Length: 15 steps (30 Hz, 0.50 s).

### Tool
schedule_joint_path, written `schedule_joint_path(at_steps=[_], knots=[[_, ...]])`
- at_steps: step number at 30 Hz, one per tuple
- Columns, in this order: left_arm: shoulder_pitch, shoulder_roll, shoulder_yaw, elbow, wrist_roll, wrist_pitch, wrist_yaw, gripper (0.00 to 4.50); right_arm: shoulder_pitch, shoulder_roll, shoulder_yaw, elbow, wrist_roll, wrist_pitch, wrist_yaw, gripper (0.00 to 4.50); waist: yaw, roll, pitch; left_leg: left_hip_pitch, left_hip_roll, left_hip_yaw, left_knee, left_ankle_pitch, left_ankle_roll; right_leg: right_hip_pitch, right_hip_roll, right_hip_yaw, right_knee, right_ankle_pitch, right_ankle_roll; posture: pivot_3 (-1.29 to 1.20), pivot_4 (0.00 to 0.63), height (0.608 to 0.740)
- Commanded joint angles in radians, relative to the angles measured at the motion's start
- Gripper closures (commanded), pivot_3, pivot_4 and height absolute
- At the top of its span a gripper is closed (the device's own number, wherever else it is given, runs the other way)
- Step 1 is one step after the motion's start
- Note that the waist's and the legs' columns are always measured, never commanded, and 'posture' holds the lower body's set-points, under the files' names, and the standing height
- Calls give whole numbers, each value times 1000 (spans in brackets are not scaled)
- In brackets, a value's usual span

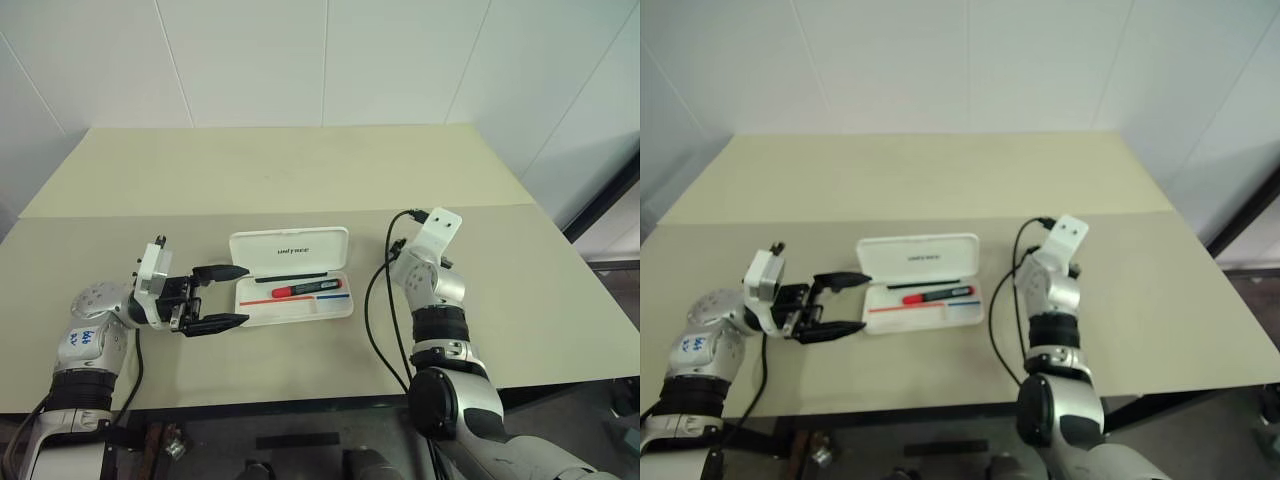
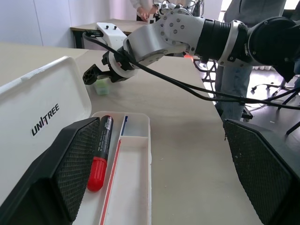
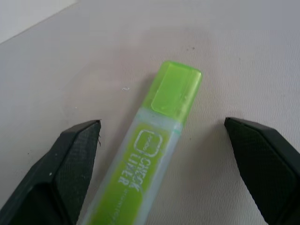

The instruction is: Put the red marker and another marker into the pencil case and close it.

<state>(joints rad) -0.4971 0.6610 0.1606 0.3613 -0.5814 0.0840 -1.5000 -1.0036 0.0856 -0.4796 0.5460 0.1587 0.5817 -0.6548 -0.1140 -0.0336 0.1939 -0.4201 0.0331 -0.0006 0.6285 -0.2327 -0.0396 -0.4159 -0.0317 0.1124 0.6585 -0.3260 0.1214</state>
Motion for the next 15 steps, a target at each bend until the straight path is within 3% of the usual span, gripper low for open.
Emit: schedule_joint_path(at_steps=[1,8,15], knots=[[9,13,30,-34,-15,-7,-15,0,-12,4,-21,24,41,-6,-26,953,-2,0,0,0,0,0,0,0,0,0,0,0,0,0,0,0,150,740],[10,9,33,-35,-11,-10,-11,0,-15,-8,-25,33,64,4,-43,3383,-23,0,0,1,0,-1,0,1,1,1,0,0,1,0,0,0,150,740],[6,1,30,-32,-7,-15,-8,0,5,-23,2,-10,55,24,-44,3410,-23,0,0,0,-1,-2,0,1,1,1,-1,-1,0,0,0,0,150,740]])
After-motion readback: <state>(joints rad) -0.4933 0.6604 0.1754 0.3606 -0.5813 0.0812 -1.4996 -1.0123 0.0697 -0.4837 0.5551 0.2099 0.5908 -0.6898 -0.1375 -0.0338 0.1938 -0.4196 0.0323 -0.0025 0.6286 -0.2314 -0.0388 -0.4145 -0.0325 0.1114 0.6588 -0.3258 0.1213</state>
